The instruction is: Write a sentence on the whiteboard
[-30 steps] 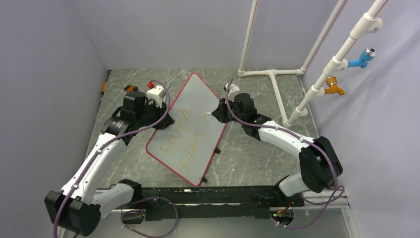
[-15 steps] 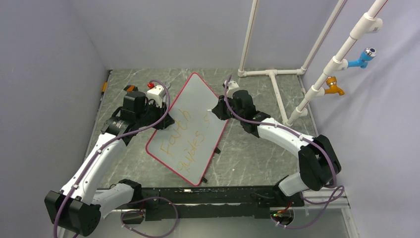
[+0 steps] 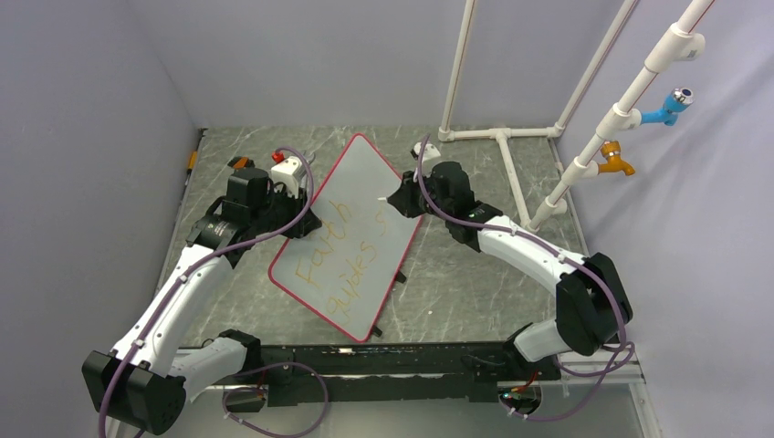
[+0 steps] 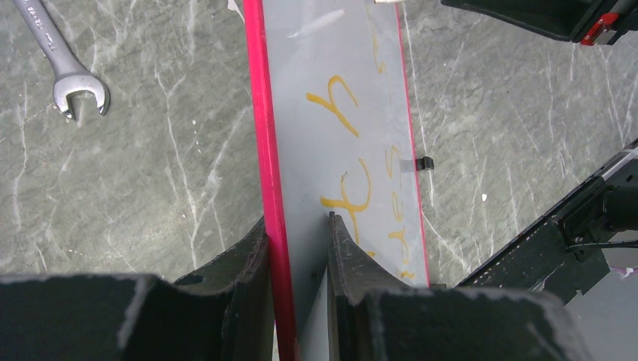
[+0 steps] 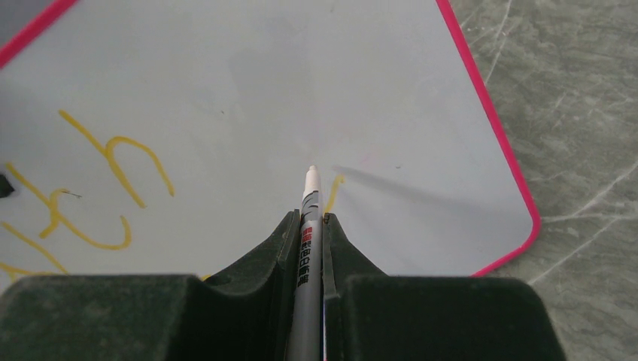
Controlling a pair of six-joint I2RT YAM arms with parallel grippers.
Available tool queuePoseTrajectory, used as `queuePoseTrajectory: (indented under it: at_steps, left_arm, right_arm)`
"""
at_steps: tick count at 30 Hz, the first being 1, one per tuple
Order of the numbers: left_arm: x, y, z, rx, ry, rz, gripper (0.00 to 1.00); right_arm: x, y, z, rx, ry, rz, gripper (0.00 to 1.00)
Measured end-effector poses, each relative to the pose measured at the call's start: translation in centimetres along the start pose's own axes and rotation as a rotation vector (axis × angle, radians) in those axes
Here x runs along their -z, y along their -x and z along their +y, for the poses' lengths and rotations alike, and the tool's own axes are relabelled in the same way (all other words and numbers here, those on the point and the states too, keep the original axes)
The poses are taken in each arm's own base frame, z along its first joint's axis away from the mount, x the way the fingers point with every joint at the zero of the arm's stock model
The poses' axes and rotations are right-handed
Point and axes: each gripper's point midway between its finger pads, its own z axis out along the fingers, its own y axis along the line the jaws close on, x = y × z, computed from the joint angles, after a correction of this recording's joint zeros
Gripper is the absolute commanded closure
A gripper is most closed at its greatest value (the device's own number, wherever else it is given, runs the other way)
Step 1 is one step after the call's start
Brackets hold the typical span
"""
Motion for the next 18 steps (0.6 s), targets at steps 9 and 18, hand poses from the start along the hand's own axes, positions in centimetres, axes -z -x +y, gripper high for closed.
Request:
queuePoseTrajectory:
  at_steps: [9,18]
  left_arm:
    - [0.0,0.0,0.0,0.000,0.000,0.000,1.00]
    - [0.0,0.0,0.0,0.001,0.000,0.000,1.00]
  right_arm:
    - [-0.8,1.6,0.7,0.003,0.029,-0.021,1.00]
    - [-1.5,0.5,0.6,-0.002,0.034,0.011,1.00]
